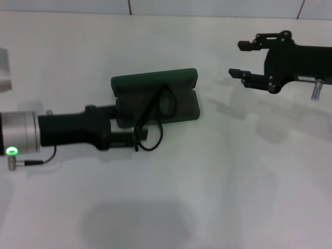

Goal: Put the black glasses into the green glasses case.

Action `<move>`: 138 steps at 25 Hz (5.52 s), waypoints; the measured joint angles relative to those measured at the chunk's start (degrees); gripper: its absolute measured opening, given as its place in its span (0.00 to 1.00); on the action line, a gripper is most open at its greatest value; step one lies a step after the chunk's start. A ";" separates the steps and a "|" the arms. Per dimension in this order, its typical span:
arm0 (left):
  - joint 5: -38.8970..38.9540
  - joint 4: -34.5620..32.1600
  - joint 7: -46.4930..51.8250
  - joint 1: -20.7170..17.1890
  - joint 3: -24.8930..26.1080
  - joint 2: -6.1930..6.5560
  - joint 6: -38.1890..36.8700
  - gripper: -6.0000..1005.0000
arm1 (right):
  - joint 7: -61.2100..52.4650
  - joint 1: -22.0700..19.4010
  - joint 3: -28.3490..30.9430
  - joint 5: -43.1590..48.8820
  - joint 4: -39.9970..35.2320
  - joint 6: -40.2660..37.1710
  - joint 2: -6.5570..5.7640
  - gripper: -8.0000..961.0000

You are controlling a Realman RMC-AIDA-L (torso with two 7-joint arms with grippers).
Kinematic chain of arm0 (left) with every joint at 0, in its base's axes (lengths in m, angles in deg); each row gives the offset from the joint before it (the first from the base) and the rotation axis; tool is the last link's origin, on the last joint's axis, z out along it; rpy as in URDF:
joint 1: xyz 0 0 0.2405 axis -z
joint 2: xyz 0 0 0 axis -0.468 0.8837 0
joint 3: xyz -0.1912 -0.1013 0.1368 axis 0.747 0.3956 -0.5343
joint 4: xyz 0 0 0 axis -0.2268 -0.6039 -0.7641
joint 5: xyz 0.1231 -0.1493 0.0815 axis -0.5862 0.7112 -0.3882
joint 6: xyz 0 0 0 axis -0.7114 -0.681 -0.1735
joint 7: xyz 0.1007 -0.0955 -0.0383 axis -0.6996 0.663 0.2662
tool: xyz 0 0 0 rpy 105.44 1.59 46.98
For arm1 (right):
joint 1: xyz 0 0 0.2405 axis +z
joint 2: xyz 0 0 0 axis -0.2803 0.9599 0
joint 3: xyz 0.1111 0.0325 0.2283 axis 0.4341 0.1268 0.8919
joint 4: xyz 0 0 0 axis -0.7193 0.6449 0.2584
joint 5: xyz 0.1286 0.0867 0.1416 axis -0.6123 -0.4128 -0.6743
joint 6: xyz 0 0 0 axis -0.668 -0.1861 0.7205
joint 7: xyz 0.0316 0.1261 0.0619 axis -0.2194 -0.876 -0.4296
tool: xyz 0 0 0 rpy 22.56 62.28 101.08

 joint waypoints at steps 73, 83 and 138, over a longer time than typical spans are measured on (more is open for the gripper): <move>-16.83 -2.24 11.15 13.56 0.00 4.68 10.57 0.15 | 6.23 -9.99 9.80 -6.65 -0.23 -6.27 0.00 0.57; -21.07 -2.24 11.77 15.81 0.01 6.13 10.49 0.16 | 7.26 -10.37 9.81 -8.45 1.67 -6.75 0.17 0.57; 1.61 1.55 -1.59 9.52 0.02 2.71 11.40 0.45 | 8.09 -8.27 6.81 -9.50 4.58 -8.86 0.03 0.57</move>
